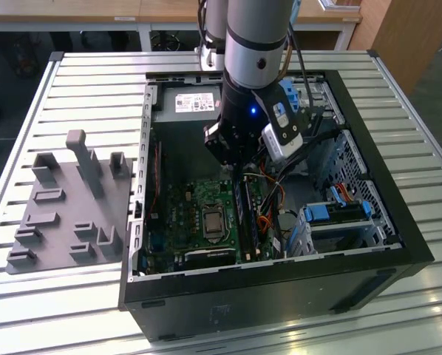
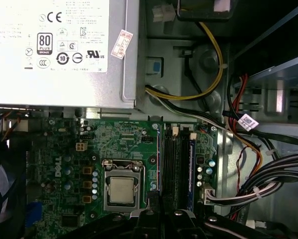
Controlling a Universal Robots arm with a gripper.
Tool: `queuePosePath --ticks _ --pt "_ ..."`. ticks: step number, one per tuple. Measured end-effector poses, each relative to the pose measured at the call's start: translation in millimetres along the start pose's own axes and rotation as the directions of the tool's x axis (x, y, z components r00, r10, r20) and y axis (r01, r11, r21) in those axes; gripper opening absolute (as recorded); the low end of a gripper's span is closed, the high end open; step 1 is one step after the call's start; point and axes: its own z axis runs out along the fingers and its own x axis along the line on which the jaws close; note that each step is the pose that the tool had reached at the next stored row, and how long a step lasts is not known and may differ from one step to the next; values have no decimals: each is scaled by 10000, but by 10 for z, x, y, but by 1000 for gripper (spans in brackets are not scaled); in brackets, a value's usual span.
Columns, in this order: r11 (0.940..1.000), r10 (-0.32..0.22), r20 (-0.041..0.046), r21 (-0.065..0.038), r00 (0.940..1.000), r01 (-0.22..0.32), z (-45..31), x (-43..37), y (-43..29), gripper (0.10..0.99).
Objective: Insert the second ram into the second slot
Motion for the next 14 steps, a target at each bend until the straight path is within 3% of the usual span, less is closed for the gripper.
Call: queuePosePath --ticks 14 --pt "10000 0 0 0 10000 0 37 0 0 137"
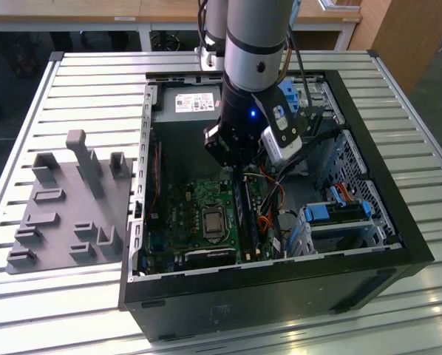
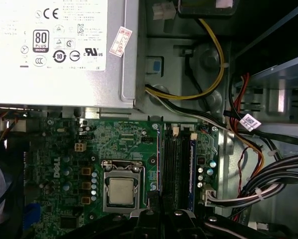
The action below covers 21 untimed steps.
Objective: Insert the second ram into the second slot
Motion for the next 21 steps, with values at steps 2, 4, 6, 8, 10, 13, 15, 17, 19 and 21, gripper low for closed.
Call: queuePosePath --ticks 2,4,6,8,10,13,15,17,19,21 --pt "10000 2 0 0 10000 -2 3 1 -2 137" --pt "10000 1 0 -1 10000 -1 5 0 -7 137" --pt "10000 0 1 4 10000 0 6 0 -7 137" --pt "10000 0 0 4 10000 0 9 0 -7 137" --pt "10000 0 1 1 10000 0 19 0 -7 137" --pt "10000 -1 0 5 10000 1 26 0 -7 137" --pt "10000 -1 1 1 10000 1 35 0 -7 137" --pt "10000 0 -1 5 10000 0 43 0 -7 137" --pt "10000 2 -1 5 10000 -2 49 1 -9 137" --pt "10000 2 0 3 10000 -2 56 1 -9 137"
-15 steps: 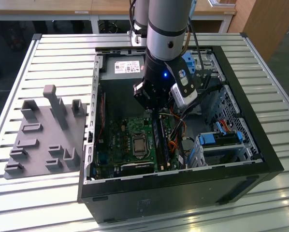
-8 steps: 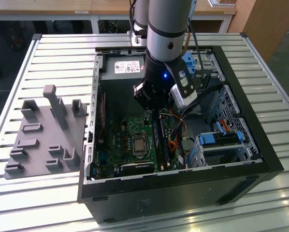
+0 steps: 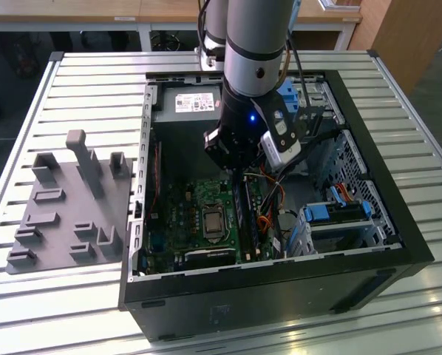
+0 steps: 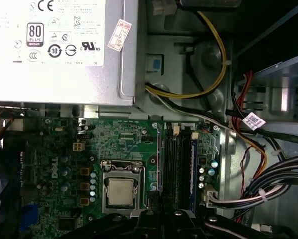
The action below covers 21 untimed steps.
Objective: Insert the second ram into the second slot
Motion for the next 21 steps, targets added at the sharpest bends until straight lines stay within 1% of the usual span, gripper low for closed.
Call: queuePosePath --ticks 6,10,13,18,19,21 --pt "10000 -1 -1 1 10000 1 9 -1 -8 137" --pt "10000 -2 0 1 10000 2 35 -5 -9 137" --pt "10000 -2 0 0 10000 2 66 -24 -9 137" --pt "10000 39 0 -2 10000 -39 92 -39 -11 137" --pt "10000 41 -2 1 10000 -41 97 -40 -16 137" --pt "10000 40 1 -5 10000 -40 105 -40 -51 137"
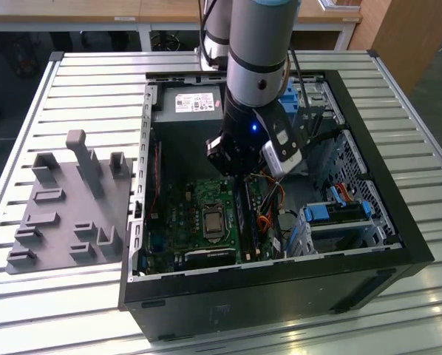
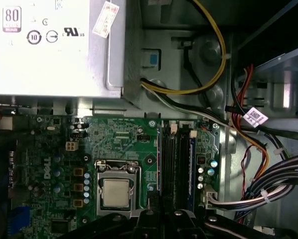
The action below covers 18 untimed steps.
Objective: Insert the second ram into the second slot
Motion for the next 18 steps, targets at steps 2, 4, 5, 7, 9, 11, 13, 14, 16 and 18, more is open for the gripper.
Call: queuePosePath --ticks 2,4,5,7,9,11,13,14,16,18 --pt "10000 0 -1 1 10000 0 3 1 -36 137" --pt "10000 2 -1 0 10000 -2 11 1 -52 137" --pt "10000 18 0 -2 10000 -18 20 -1 -52 137" --pt "9999 130 -1 -2 9999 -130 34 -9 -53 137" --pt "9998 178 -2 -8 9998 -178 49 -15 -53 137" --pt "9998 179 -1 -10 9998 -179 80 -15 -52 137" --pt "9998 180 -2 -9 9998 -180 109 -16 -53 137" --pt "9998 179 -3 -7 9998 -179 121 -16 -53 137" --pt "9998 178 -3 -3 9998 -178 137 -17 -61 137" --pt "9998 180 -2 -5 9998 -180 147 -17 -79 137"
